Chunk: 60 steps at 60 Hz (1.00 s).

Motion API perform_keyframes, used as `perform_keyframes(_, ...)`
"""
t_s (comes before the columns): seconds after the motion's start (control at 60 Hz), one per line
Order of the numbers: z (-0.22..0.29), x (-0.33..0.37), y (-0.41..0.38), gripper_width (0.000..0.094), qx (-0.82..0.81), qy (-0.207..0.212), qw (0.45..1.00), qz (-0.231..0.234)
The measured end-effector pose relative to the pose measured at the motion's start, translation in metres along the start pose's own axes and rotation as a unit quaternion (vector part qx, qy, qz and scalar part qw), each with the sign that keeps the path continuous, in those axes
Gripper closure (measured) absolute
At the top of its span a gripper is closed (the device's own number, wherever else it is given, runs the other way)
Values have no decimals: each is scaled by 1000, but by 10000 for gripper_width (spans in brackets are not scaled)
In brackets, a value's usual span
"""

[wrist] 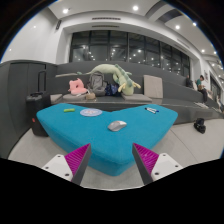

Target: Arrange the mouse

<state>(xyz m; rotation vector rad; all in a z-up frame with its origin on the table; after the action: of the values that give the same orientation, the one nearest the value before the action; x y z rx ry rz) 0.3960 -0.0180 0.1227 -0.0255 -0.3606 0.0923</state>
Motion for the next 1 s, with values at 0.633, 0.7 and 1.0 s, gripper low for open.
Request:
perform_keyframes(0.633,29,-112,41,89,-33,-20,999,-11)
perform_keyframes(0.7,26,-130,40,89,-38,-28,999,-10)
perform_keyframes(1.0,15,-207,42,89,-24,-52,998,-6)
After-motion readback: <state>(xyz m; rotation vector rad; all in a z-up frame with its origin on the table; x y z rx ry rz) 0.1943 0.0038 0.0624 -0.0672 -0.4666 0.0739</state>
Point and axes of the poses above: the point between the fingertips, and its own axes, seen from behind it with the camera up: y to the right, z up, x backward, against the way the camera looks, the point moved 1 cm from there along x, backward, against the way the camera looks, and after that the axes turned 8 degrees about z, right-handed, at the moved point
